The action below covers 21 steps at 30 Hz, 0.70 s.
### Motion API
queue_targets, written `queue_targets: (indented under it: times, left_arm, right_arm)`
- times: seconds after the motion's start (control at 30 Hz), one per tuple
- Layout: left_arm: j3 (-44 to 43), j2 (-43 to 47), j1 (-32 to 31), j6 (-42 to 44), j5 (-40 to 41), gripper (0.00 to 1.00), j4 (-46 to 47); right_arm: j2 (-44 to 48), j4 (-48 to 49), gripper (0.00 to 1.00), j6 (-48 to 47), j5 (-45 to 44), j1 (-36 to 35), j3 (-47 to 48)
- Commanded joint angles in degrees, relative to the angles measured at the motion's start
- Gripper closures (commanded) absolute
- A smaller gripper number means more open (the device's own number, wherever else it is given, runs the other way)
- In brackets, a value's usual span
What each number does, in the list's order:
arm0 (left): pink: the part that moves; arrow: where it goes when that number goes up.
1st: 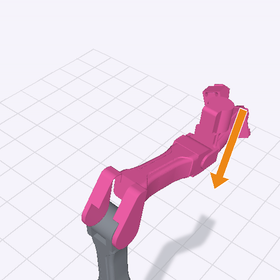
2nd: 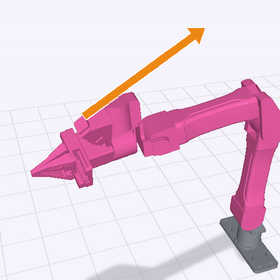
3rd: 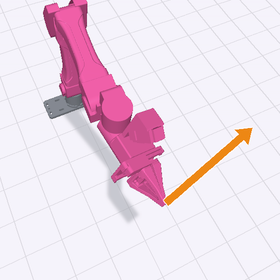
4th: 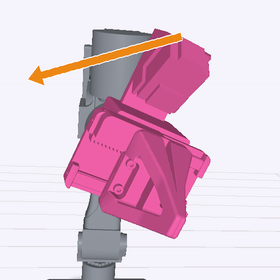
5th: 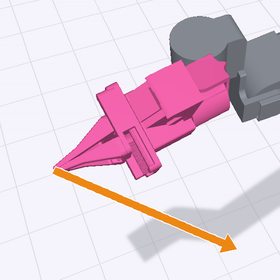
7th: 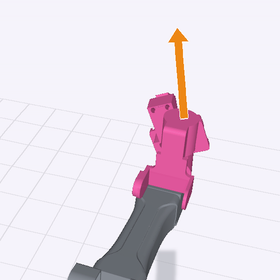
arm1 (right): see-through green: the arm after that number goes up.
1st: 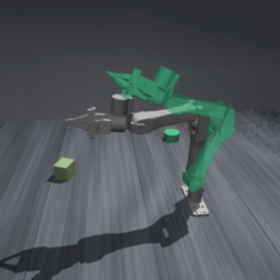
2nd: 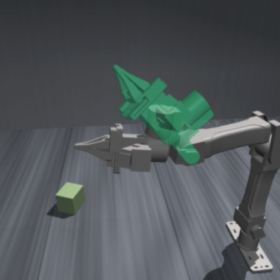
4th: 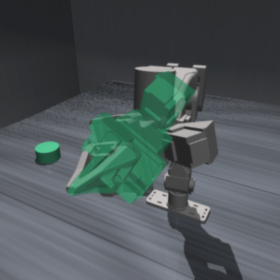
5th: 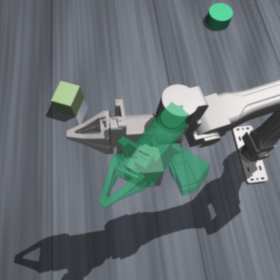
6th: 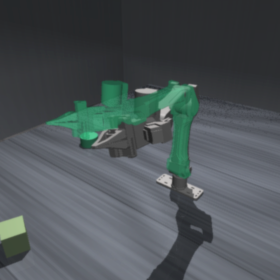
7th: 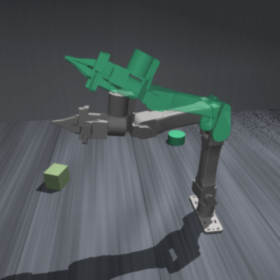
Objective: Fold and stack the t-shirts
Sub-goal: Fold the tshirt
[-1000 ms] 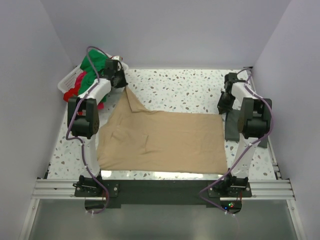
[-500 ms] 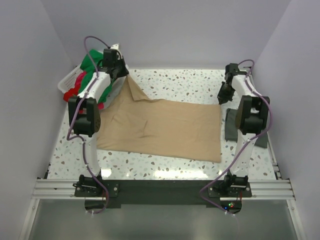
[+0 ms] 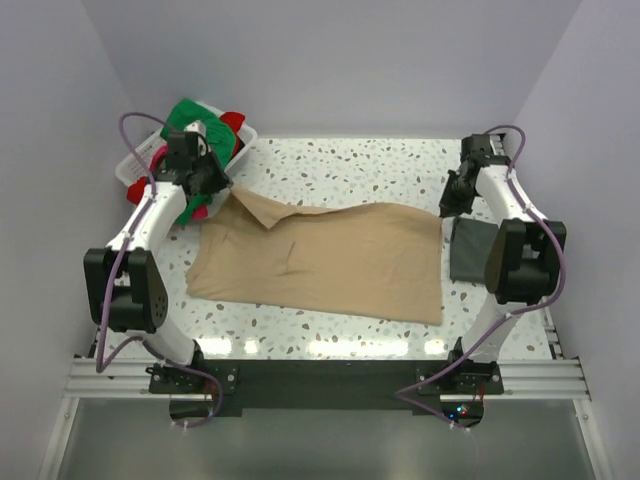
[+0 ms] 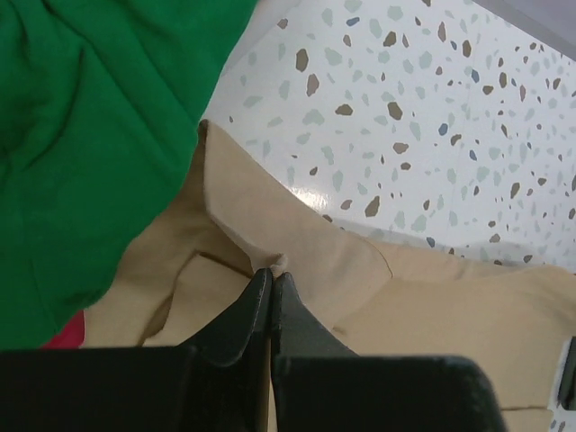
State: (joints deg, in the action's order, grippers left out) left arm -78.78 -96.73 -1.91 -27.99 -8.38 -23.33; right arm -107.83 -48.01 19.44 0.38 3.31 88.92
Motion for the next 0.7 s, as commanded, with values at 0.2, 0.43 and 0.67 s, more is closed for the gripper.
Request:
queue_targets:
  times: [0.2, 0.43, 0.67]
  left_arm:
    - [11.72, 15.33, 1.91, -6.11, -0.14, 1.00, -0.75]
    - [14.62, 21.49, 3.58, -8.40, 0.38, 1.00, -2.94]
    - [16.11, 25.79, 5.25, -8.58, -0.32, 1.00, -4.97]
  right_arm:
    - [9.74, 1.87, 1.00, -1.86, 1.55, -0.67, -11.30]
    - [14.40, 1.78, 1.00, -2.48, -0.21, -0.76, -16.15]
    - [18.00, 1.34, 1.00, -2.57, -1.44, -1.11, -20.01]
